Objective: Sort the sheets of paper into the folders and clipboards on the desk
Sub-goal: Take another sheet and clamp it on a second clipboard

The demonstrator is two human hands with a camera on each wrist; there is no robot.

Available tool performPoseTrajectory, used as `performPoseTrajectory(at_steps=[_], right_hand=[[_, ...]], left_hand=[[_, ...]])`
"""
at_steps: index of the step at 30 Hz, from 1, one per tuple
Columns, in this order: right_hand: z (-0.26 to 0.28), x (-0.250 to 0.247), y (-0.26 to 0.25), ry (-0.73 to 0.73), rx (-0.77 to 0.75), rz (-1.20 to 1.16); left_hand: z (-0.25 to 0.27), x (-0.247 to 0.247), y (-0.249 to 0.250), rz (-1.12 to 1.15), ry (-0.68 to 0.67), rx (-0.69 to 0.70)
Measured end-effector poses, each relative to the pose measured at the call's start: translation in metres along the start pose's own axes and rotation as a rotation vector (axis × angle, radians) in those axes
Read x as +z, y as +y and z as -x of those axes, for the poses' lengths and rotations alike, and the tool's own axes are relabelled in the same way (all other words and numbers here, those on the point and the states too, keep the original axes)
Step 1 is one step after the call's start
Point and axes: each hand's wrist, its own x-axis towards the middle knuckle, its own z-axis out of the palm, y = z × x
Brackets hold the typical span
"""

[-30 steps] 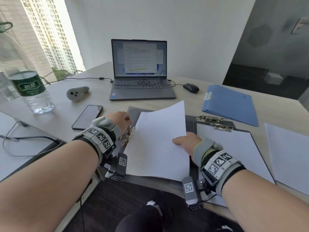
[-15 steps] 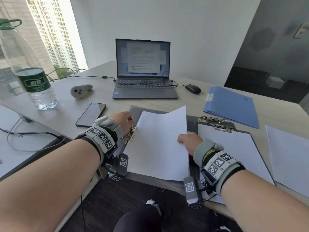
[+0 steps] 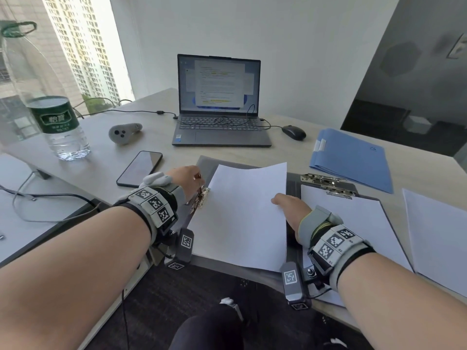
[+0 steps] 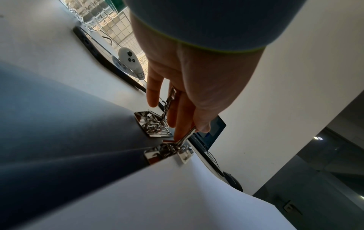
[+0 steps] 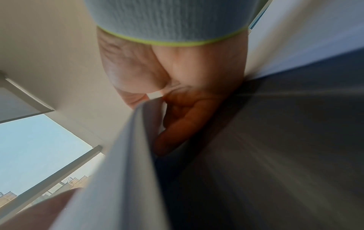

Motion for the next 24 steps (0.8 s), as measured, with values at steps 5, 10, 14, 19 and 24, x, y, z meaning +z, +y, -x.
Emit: performPoseTrajectory(at_steps=[5,10,14,19,24], right_hand=[[-0.006,-0.002,-0.003,-0.013,0.071,0.006],[0.005,-0.01,-0.009,-0.035,0.112,-0.015],[0.006,-0.016,-0.003,0.009,0.124,-0.023],[0.006,-0.02,0.004,0.011,0.123,-0.05],[0.005,-0.022,0.008,-0.002,0.134,-0.059]], left_hand=[[0.001,-0.002,0.0,0.006,-0.013,0.014],[0.003,-0.004,0.003,-0.007,-0.005,0.014],[0.005,-0.005,0.004,-0.018,-0.002,0.018],[0.006,-0.004,0.005,0.009,0.0,0.007],[0.007,-0.005,0.006,0.008,0.003,0.015]])
